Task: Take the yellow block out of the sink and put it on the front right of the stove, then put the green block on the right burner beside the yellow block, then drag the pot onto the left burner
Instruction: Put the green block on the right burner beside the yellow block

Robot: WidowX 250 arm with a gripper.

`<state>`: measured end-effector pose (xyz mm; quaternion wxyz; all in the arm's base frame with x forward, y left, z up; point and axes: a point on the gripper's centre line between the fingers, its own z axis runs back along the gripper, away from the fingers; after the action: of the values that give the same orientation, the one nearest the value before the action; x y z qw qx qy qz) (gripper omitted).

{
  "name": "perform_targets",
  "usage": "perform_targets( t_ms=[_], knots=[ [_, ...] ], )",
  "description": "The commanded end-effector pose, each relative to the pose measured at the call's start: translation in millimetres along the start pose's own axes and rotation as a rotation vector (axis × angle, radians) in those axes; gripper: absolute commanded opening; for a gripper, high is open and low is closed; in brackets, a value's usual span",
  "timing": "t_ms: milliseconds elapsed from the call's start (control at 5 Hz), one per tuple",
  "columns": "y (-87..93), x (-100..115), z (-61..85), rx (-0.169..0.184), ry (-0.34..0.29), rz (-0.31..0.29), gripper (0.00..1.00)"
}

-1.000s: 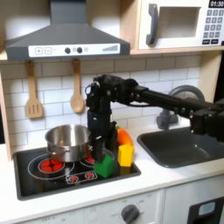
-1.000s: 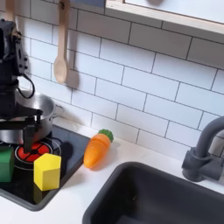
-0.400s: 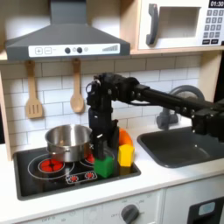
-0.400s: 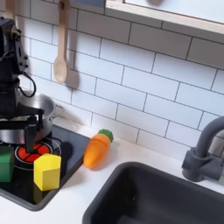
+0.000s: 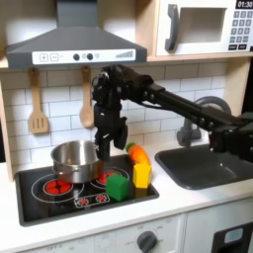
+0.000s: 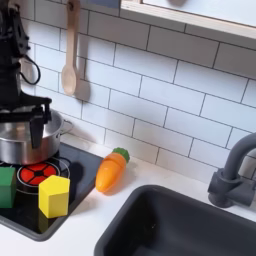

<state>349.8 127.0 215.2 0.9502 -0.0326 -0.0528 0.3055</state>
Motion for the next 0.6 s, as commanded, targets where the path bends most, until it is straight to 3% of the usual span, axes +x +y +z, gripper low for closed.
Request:
perform_targets(
  t_ms=[0, 400],
  knots=[
    [4.6, 30.4, -4.1, 0.001, -0.028, 0.079, 1.0],
    [14.9, 46.2, -14.4, 0.017, -0.044, 0.12, 1.0]
  ],
)
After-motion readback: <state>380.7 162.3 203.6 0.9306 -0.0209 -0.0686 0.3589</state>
